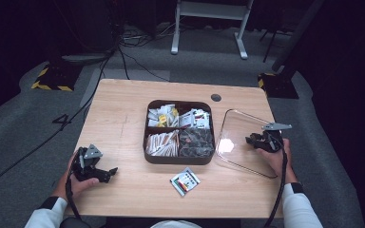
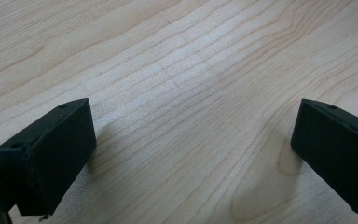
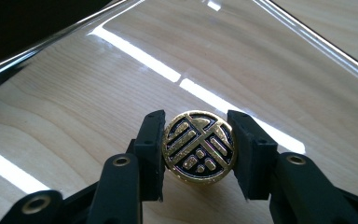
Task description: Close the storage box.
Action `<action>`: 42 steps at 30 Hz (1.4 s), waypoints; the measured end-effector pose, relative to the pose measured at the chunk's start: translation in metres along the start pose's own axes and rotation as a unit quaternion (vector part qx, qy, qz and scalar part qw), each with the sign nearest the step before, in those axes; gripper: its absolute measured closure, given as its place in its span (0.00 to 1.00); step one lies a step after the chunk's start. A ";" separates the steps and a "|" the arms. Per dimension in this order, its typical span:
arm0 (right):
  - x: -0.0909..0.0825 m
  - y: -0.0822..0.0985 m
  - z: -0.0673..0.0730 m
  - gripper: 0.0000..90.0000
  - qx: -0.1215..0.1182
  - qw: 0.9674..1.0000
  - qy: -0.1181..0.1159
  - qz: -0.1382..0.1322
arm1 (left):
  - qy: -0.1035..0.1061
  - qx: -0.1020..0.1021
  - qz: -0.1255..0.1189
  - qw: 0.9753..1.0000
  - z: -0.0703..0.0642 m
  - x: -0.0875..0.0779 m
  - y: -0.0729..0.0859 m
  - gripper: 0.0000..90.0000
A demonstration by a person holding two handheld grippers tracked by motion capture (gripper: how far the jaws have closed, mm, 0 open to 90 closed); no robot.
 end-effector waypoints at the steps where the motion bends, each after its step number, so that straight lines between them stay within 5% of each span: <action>1: -0.002 -0.001 -0.001 0.65 -0.002 1.000 0.005 -0.001 | 0.000 0.000 0.000 1.000 0.000 0.000 0.000 0.00; 20: -0.029 -0.020 0.005 0.66 -0.020 0.999 -0.002 -0.025 | -0.001 -0.001 0.000 1.000 0.000 0.000 0.000 0.00; 42: -0.056 -0.064 0.027 0.66 -0.051 0.997 -0.015 -0.048 | 0.000 -0.002 0.000 1.000 0.000 0.000 0.000 0.00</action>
Point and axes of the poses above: each handheld gripper's, and its own axes: x roughly forward along the jaws, y roughly out of its underside, z roughly to its left, the point moved 6 cm from there along x, roughly forward along the jaws, and after that the axes turned 7 degrees about x, right-handed, at the moved point
